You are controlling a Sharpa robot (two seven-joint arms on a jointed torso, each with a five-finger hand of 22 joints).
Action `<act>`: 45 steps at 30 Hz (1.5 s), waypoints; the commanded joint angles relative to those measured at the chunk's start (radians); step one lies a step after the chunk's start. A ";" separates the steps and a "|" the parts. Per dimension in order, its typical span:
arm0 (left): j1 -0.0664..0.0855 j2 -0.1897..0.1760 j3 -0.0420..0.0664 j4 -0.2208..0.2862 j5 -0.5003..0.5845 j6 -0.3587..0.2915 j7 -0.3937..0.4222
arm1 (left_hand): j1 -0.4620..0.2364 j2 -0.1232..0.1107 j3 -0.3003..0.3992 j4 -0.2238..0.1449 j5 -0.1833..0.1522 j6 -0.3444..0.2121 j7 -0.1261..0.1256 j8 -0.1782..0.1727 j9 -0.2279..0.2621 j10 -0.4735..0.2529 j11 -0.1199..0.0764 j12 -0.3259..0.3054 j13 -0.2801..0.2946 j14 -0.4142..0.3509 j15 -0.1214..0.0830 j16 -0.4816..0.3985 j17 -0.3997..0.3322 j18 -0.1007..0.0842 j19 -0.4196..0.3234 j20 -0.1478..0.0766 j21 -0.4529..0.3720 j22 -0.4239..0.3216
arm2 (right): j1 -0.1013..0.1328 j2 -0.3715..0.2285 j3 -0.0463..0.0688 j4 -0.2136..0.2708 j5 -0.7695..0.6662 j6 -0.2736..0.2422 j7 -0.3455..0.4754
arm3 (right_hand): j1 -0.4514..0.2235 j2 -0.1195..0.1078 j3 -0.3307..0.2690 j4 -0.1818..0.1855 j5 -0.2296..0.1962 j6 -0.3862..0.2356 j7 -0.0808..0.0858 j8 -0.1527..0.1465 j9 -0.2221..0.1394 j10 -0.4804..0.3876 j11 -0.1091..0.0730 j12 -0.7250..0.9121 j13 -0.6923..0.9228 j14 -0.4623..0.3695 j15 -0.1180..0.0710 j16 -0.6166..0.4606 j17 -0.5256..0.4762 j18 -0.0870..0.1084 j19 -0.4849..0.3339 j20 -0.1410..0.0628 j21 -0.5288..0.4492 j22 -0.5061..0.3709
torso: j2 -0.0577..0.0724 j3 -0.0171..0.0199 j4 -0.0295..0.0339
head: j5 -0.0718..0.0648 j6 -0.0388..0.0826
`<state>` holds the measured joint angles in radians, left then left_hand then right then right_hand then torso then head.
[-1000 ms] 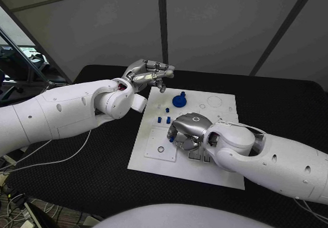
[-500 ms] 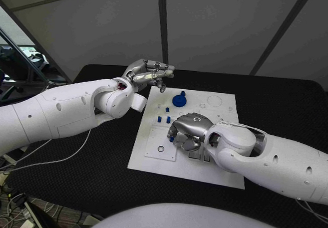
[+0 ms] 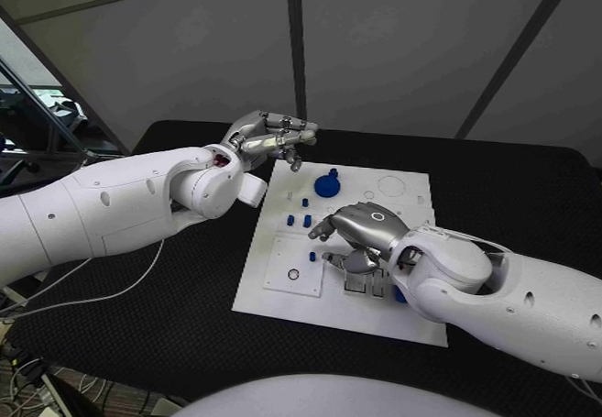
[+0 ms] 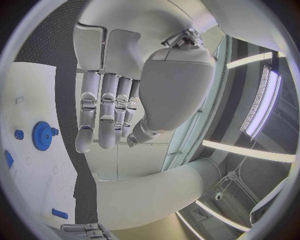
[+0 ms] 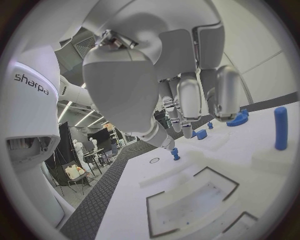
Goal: Assemble the parts on the task board
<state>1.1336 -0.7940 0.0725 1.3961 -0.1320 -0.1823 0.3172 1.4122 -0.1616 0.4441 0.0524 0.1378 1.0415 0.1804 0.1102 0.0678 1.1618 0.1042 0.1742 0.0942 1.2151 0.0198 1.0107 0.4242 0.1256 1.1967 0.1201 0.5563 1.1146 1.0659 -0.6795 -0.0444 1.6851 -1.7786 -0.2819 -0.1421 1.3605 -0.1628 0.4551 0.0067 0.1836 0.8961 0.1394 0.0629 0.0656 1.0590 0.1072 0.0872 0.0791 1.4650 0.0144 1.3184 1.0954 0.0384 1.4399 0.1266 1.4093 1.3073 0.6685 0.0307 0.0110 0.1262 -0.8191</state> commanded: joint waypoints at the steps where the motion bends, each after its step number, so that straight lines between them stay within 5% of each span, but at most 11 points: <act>1: 0.002 0.000 0.001 0.000 0.004 0.013 0.000 | -0.002 0.009 -0.004 -0.003 -0.006 -0.005 -0.001 -0.004 -0.001 -0.006 -0.002 0.006 0.001 -0.006 -0.001 -0.003 -0.001 0.052 -0.007 -0.003 -0.001 -0.001 | 0.003 -0.044 0.003 0.040 0.027 -0.050 -0.002 | -0.005 0.006 -0.006 0.000 0.003 0.013 0.009 0.007 0.004 0.004 -0.002 0.011 -0.002 0.019 0.005 -0.006 -0.003 0.013 -0.002 -0.002 -0.003 0.104 | -0.001 -0.0004 -0.0010 | -0.004 0.005; 9: 0.002 -0.005 -0.001 0.003 0.004 0.014 0.004 | -0.002 0.009 -0.004 -0.003 -0.006 -0.005 0.000 -0.004 -0.001 -0.006 -0.002 0.006 0.001 -0.006 -0.001 -0.003 -0.002 0.052 -0.007 -0.003 -0.001 -0.001 | 0.034 -0.188 0.068 0.094 0.098 0.056 -0.059 | -0.039 -0.017 -0.054 0.017 -0.001 0.050 0.016 0.012 0.008 0.008 -0.007 0.025 -0.008 0.020 0.001 -0.007 -0.010 0.012 0.002 -0.005 -0.003 0.105 | -0.001 -0.0012 -0.0015 | -0.040 0.026; 15: 0.002 -0.009 -0.001 0.002 0.004 0.013 0.009 | -0.001 0.009 -0.004 -0.004 -0.006 -0.006 0.000 -0.004 -0.001 -0.007 -0.002 0.007 0.001 -0.006 -0.001 -0.004 -0.002 0.052 -0.007 -0.003 -0.001 -0.001 | 0.050 -0.218 0.083 0.057 0.108 0.100 -0.067 | -0.042 -0.020 -0.118 0.027 0.013 0.043 0.005 0.004 0.005 -0.022 -0.004 0.026 -0.010 0.019 0.003 -0.009 -0.018 0.015 -0.005 -0.004 -0.016 0.095 | -0.002 -0.0010 -0.0016 | -0.054 0.038; 21: 0.002 -0.007 -0.001 0.002 0.004 0.014 0.010 | -0.001 0.009 -0.004 -0.004 -0.006 -0.006 0.000 -0.004 -0.001 -0.007 -0.002 0.007 0.001 -0.006 -0.001 -0.004 -0.002 0.052 -0.007 -0.003 -0.001 -0.001 | 0.054 -0.186 0.086 0.006 0.081 0.123 -0.062 | -0.025 -0.007 -0.144 0.029 0.009 0.046 0.003 0.005 0.005 -0.036 -0.002 0.030 -0.011 0.019 0.005 -0.010 -0.022 0.016 -0.006 -0.003 -0.019 0.093 | 0.000 -0.0002 0.0014 | -0.061 0.046; 30: 0.002 -0.009 -0.001 0.004 0.004 0.015 0.008 | -0.002 0.008 -0.005 -0.004 -0.006 -0.006 0.000 -0.004 -0.001 -0.007 -0.001 0.008 0.002 -0.007 -0.001 -0.004 -0.003 0.052 -0.007 -0.003 -0.002 -0.002 | 0.054 -0.134 0.076 -0.052 0.056 0.176 -0.056 | 0.000 0.014 -0.152 0.025 0.011 0.058 0.001 0.008 0.007 -0.031 -0.003 0.043 -0.010 0.019 0.004 -0.009 -0.023 0.016 -0.005 -0.002 -0.021 0.092 | 0.001 -0.0011 0.0006 | -0.055 0.040; 45: 0.002 -0.013 -0.001 0.004 0.004 0.014 0.005 | -0.002 0.008 -0.005 -0.004 -0.006 -0.006 0.000 -0.004 -0.001 -0.007 -0.001 0.008 0.002 -0.007 -0.001 -0.004 -0.003 0.052 -0.007 -0.003 -0.002 -0.002 | 0.053 -0.121 0.060 -0.060 0.020 0.242 -0.070 | 0.027 0.041 -0.112 0.025 0.014 0.161 0.011 0.037 0.017 0.099 -0.025 0.082 0.000 0.027 -0.014 0.009 -0.005 0.001 0.036 -0.018 0.032 0.143 | -0.001 -0.0001 0.0005 | -0.051 0.034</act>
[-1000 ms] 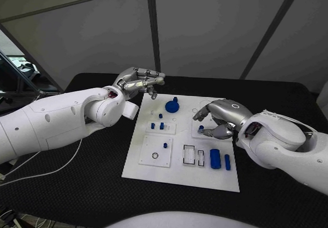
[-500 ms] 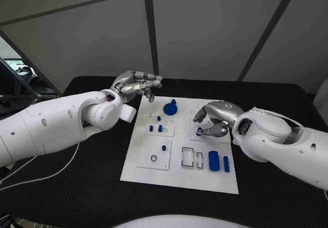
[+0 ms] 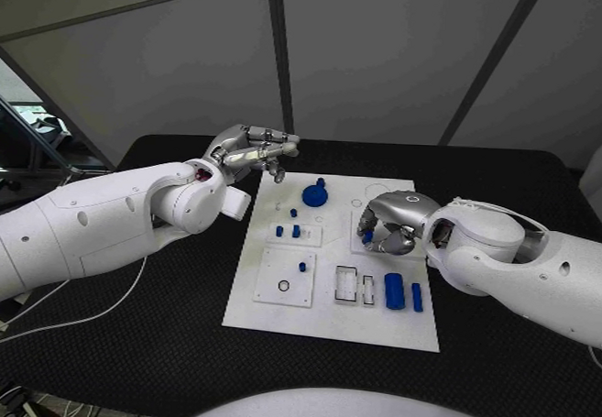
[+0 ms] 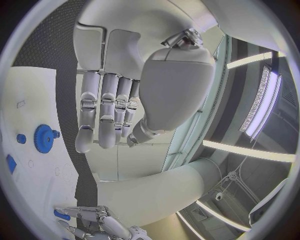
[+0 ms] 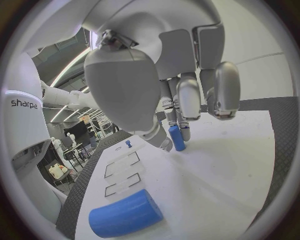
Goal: Assemble the parts on the task board
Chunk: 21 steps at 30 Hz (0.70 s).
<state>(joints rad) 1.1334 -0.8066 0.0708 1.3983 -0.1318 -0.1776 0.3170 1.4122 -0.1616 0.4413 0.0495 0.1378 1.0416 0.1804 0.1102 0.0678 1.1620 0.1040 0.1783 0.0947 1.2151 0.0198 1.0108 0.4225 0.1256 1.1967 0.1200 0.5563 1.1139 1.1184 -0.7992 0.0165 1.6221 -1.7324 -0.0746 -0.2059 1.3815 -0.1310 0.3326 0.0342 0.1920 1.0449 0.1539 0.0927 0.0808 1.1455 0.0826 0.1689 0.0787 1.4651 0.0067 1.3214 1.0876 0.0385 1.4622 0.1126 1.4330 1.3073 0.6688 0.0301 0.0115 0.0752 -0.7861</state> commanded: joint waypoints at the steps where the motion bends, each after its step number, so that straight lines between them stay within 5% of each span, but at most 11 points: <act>1: 0.002 0.000 0.001 0.002 0.004 0.009 0.005 | -0.002 0.008 -0.002 -0.001 -0.006 -0.006 0.000 -0.004 -0.001 -0.007 -0.001 0.004 0.001 -0.007 -0.001 -0.004 -0.001 0.052 -0.007 -0.003 -0.002 -0.001 | 0.001 -0.002 -0.001 0.005 -0.029 0.034 -0.007 | 0.010 0.012 0.016 -0.004 0.004 0.016 -0.004 0.008 0.002 0.018 -0.001 0.000 0.000 0.027 -0.007 0.007 0.003 0.000 0.015 -0.005 0.011 0.145 | -0.002 0.0006 0.0000 | 0.001 0.001; 15: 0.002 0.000 0.001 -0.002 0.004 0.007 0.002 | -0.002 0.009 -0.002 -0.001 -0.006 -0.005 0.000 -0.003 0.000 -0.008 -0.001 0.005 0.001 -0.007 -0.001 -0.004 -0.002 0.052 -0.008 -0.003 -0.003 -0.002 | 0.000 -0.012 -0.002 0.033 -0.047 -0.044 -0.004 | 0.031 0.023 0.062 -0.017 -0.015 0.035 -0.002 0.004 -0.001 0.041 -0.003 -0.015 -0.002 0.028 -0.010 0.013 0.008 -0.004 0.025 -0.009 0.025 0.160 | 0.000 0.0003 -0.0014 | -0.001 0.005; 21: 0.002 0.002 0.000 -0.003 0.004 0.007 0.001 | -0.002 0.009 -0.002 -0.001 -0.006 -0.005 0.000 -0.003 0.000 -0.008 -0.001 0.005 0.001 -0.007 -0.001 -0.004 -0.002 0.052 -0.008 -0.003 -0.003 -0.002 | 0.000 -0.026 -0.002 0.055 -0.049 -0.101 -0.001 | 0.058 0.051 0.105 -0.037 -0.040 0.084 -0.016 0.024 0.007 0.091 -0.018 -0.005 0.010 0.032 -0.021 0.024 0.023 -0.012 0.045 -0.016 0.052 0.185 | -0.001 0.0006 -0.0008 | -0.003 0.003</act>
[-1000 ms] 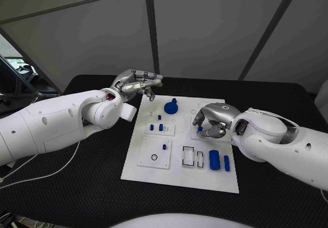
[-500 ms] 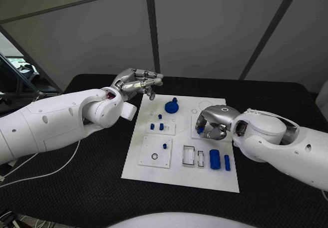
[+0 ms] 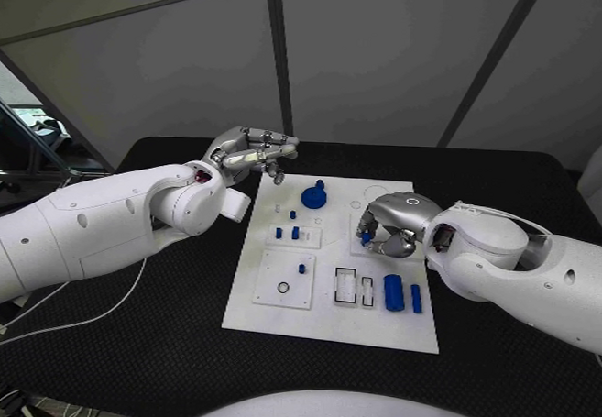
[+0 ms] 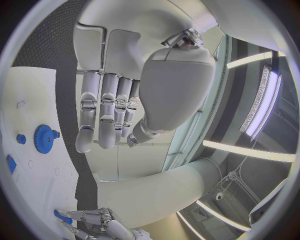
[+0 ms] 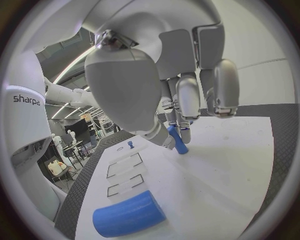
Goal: Assemble the parts on the task board
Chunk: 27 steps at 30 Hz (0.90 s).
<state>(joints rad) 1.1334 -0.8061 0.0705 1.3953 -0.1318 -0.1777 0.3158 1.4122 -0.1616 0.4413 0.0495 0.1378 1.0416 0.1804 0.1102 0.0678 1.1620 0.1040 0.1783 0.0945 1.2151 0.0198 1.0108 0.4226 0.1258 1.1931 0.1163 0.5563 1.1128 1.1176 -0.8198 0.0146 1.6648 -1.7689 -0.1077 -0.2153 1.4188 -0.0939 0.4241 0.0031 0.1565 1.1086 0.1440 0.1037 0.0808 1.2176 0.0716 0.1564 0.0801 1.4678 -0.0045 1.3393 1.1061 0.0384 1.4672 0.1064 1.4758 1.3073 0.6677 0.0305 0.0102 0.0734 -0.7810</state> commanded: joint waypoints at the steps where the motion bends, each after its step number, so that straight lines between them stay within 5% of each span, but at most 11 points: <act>1: 0.002 0.001 0.001 0.000 0.004 0.007 0.002 | -0.002 0.009 -0.002 -0.001 -0.006 -0.005 0.000 -0.003 0.000 -0.008 -0.001 0.005 0.002 -0.007 -0.001 -0.004 -0.002 0.052 -0.004 0.001 -0.003 -0.001 | 0.001 -0.008 0.000 0.017 -0.012 -0.076 0.008 | 0.022 0.015 0.016 -0.008 -0.005 0.024 -0.007 0.015 0.008 0.023 -0.008 0.008 0.010 0.029 -0.010 0.007 0.005 -0.013 0.041 -0.011 0.012 0.187 | 0.000 0.0002 0.0005 | -0.001 -0.002; 10: 0.001 0.003 0.001 -0.002 0.004 0.007 0.003 | -0.002 0.010 -0.002 -0.001 -0.006 -0.005 0.000 -0.003 0.000 -0.008 -0.001 0.006 0.002 -0.007 -0.001 -0.004 -0.002 0.052 -0.004 0.001 -0.003 -0.001 | 0.001 -0.050 0.003 0.095 -0.013 -0.121 0.003 | 0.032 0.018 0.036 -0.026 -0.001 0.038 -0.010 0.020 0.011 0.040 -0.013 0.004 0.018 0.030 -0.015 0.012 0.010 -0.017 0.052 -0.017 0.027 0.201 | -0.001 -0.0011 0.0015 | 0.000 -0.001; 18: 0.001 0.006 0.001 -0.004 0.004 0.007 0.003 | -0.002 0.010 -0.002 -0.001 -0.006 -0.005 0.000 -0.003 0.000 -0.008 -0.001 0.006 0.002 -0.007 -0.001 -0.004 -0.002 0.052 -0.004 0.001 -0.003 -0.001 | 0.002 -0.060 0.020 0.181 0.013 -0.167 0.021 | 0.032 0.016 0.042 -0.032 0.006 0.038 -0.009 0.018 0.011 0.042 -0.012 -0.001 0.020 0.030 -0.015 0.012 0.009 -0.017 0.052 -0.018 0.027 0.202 | 0.000 -0.0018 0.0021 | 0.004 -0.003; 27: 0.001 0.013 0.001 -0.010 0.004 0.008 0.004 | -0.002 0.010 -0.002 -0.001 -0.006 -0.005 0.000 -0.003 0.000 -0.008 -0.001 0.006 0.002 -0.007 -0.001 -0.004 -0.002 0.052 -0.004 0.001 -0.003 -0.001 | 0.000 0.039 0.021 0.165 0.079 -0.195 0.073 | 0.026 0.012 0.047 -0.035 0.010 0.035 -0.007 0.014 0.011 0.040 -0.010 -0.009 0.022 0.029 -0.013 0.012 0.007 -0.017 0.051 -0.017 0.027 0.201 | -0.001 -0.0027 0.0014 | 0.017 -0.011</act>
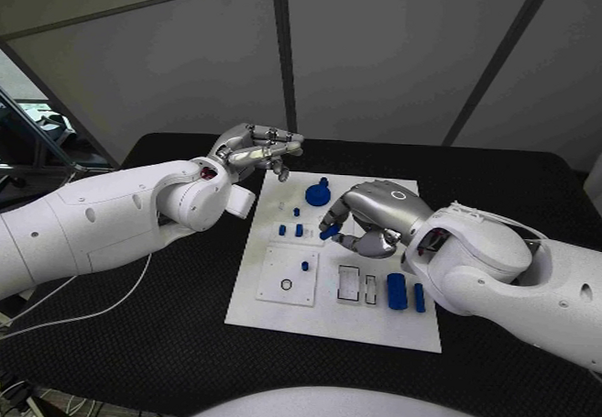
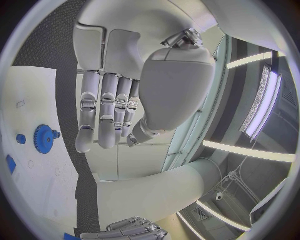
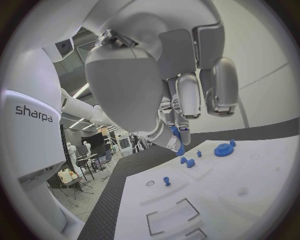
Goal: Assemble the parts on the task board
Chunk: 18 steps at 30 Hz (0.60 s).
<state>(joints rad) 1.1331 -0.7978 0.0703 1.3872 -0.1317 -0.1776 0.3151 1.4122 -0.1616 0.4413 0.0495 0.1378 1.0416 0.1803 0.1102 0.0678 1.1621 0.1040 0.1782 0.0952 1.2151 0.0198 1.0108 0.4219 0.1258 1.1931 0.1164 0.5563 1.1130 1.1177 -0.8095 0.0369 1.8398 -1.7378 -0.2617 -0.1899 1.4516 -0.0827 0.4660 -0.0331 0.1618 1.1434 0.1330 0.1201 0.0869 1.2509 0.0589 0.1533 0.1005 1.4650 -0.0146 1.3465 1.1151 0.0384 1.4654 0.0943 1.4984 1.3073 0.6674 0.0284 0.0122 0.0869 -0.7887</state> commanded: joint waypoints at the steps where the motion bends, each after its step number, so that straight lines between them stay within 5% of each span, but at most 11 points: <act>1: 0.002 0.006 0.001 -0.003 0.004 0.008 0.004 | -0.002 0.010 -0.002 -0.001 -0.006 -0.005 0.000 -0.003 0.000 -0.008 -0.001 0.006 0.001 -0.007 -0.001 -0.004 -0.001 0.052 -0.004 0.001 -0.003 -0.001 | -0.002 0.046 -0.002 -0.016 0.052 -0.037 0.053 | -0.008 0.000 0.004 0.002 0.004 0.000 0.005 -0.003 0.004 0.006 0.003 -0.007 0.002 0.032 -0.003 0.004 -0.003 -0.017 0.052 -0.005 0.003 0.201 | -0.001 -0.0003 -0.0006 | 0.004 -0.004; 11: 0.003 0.021 0.001 -0.011 0.004 0.009 0.005 | -0.002 0.010 -0.002 -0.001 -0.006 -0.005 0.000 -0.003 0.000 -0.008 -0.001 0.006 0.001 -0.007 -0.001 -0.004 -0.001 0.052 -0.004 0.001 -0.003 -0.001 | -0.028 0.171 -0.053 -0.084 0.073 0.018 0.089 | -0.012 -0.001 0.005 0.002 0.006 -0.002 0.006 -0.004 0.004 0.005 0.004 -0.011 0.002 0.031 -0.002 0.003 -0.006 -0.016 0.050 -0.005 0.000 0.198 | 0.001 -0.0005 -0.0031 | 0.021 -0.009; 18: 0.003 0.024 0.001 -0.012 0.004 0.009 0.005 | -0.001 0.011 -0.002 -0.003 -0.006 -0.006 0.000 -0.003 0.000 -0.009 -0.001 0.007 0.001 -0.007 -0.001 -0.005 -0.002 0.052 -0.003 0.001 -0.002 -0.001 | -0.042 0.208 -0.071 -0.134 0.062 0.061 0.093 | -0.013 -0.001 0.005 0.002 0.006 -0.002 0.006 -0.005 0.004 0.004 0.004 -0.012 0.003 0.031 -0.002 0.003 -0.006 -0.016 0.049 -0.004 -0.001 0.197 | 0.000 0.0011 0.0003 | 0.028 -0.011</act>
<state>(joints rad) 1.1339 -0.7752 0.0703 1.3746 -0.1317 -0.1775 0.3150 1.4122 -0.1616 0.4413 0.0496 0.1378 1.0416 0.1803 0.1102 0.0678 1.1621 0.1040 0.1819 0.0949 1.2151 0.0198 1.0108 0.4207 0.1258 1.1932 0.1164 0.5563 1.1131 1.0749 -0.6053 -0.0345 1.7114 -1.6775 -0.2402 -0.1196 1.4453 -0.0849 0.4672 -0.0320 0.1617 1.1417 0.1317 0.1157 0.0918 1.2507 0.0591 0.1451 0.1020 1.4650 -0.0145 1.3464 1.1105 0.0385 1.4654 0.0944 1.4984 1.3073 0.6677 0.0284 0.0102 0.1131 -0.7984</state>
